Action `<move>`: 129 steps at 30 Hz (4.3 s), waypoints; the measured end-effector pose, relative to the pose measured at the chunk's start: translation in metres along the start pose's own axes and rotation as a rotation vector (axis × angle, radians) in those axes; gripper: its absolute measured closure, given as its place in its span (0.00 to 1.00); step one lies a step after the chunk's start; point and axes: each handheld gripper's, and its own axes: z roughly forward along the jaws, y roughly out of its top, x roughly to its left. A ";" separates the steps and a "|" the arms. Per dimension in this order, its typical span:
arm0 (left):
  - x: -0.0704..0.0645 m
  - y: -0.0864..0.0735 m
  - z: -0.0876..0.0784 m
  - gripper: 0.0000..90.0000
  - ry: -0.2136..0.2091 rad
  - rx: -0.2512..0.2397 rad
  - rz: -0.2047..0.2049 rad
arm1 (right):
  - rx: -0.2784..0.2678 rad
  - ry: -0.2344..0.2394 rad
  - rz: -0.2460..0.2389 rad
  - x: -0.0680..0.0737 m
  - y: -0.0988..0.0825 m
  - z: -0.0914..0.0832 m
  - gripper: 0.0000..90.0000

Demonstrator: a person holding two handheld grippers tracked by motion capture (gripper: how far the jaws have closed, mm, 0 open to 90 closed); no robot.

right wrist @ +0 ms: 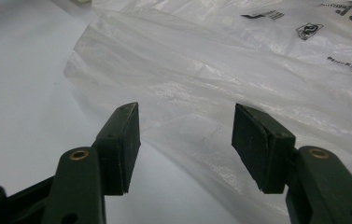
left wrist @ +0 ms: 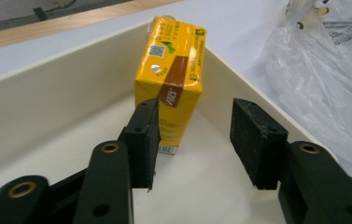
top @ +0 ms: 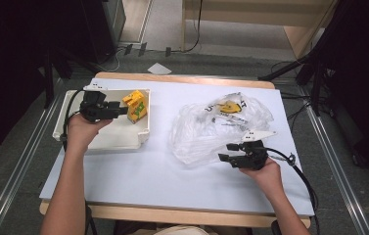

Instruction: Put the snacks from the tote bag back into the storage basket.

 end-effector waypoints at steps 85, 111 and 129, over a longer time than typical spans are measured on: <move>0.002 -0.029 0.052 1.00 -0.013 0.001 -0.021 | 0.026 0.007 -0.019 0.005 -0.001 0.005 0.50; 0.013 -0.030 0.053 1.00 -0.012 -0.008 -0.067 | 0.028 0.010 -0.027 0.006 -0.001 0.006 0.50; 0.019 -0.029 0.053 1.00 0.008 -0.015 -0.086 | 0.037 0.009 -0.022 0.007 -0.001 0.006 0.50</move>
